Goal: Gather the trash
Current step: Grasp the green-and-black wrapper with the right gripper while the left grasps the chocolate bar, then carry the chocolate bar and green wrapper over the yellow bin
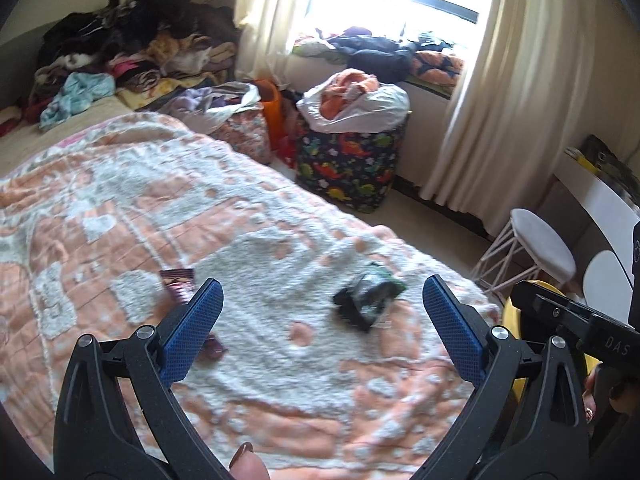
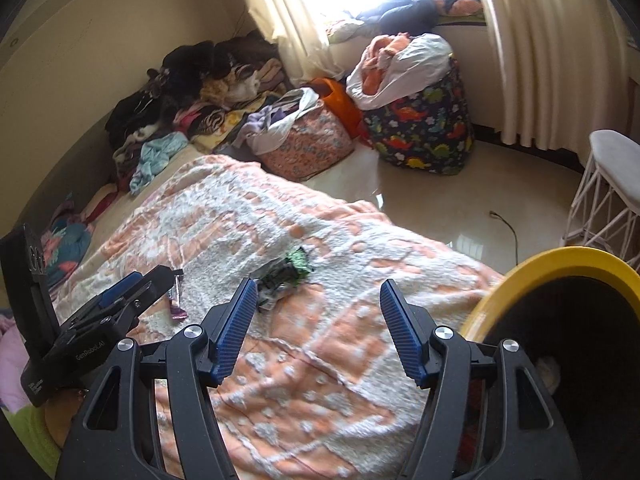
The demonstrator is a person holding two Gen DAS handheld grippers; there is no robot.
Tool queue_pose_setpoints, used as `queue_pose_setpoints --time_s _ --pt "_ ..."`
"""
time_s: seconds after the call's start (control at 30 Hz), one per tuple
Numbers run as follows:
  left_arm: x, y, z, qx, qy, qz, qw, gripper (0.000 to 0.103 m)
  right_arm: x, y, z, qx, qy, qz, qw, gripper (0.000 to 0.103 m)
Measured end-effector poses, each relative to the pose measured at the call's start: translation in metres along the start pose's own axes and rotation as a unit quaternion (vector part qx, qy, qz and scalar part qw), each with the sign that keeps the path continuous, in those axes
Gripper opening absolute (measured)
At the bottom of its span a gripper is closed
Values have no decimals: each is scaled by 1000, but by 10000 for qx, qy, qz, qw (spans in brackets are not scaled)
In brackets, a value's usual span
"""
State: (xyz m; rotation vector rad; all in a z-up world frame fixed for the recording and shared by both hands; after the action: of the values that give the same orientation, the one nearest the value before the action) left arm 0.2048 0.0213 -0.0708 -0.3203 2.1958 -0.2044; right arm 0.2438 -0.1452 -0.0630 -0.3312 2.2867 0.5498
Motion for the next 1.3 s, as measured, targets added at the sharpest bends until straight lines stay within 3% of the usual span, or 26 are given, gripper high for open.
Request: queue_pose_setpoints --time_s 0.3,0.6,0.77,0.83,0.93,1.1,1.3 --pt "3 59 17 -249 189 -499 9983 92 -2 23 66 -145 506 -152 9985 62" --pt "11 85 40 -293 509 -875 9944 64 -1 19 120 -202 957 48 9952 62" --pt "16 91 50 -345 655 -988 9924 55 -5 16 135 -341 1015 248 9939 61" --pt "17 91 51 -353 681 -983 9922 50 -6 17 137 -439 1014 296 9934 43" --pt "18 91 53 -356 717 -983 9919 39 -5 22 134 -631 986 291 9927 27" --pt "15 82 51 -274 754 -919 9925 15 -6 31 113 -855 758 129 9934 15" --pt "11 55 43 -21 684 -717 9951 13 -6 27 78 -818 485 55 9955 12"
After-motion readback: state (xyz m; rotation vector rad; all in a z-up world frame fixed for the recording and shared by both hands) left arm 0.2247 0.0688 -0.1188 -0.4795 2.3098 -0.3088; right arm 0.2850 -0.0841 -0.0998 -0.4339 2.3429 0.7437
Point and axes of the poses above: each gripper's, at about its wrist camera, not at the fingertips, and z roughly the way its jaws point, y to its left, x to its underside, the point moved 4 cm from there along z, roughly the way its jaws point, and after that the axes turned 4 degrees about -z, right-handed, at the moved point
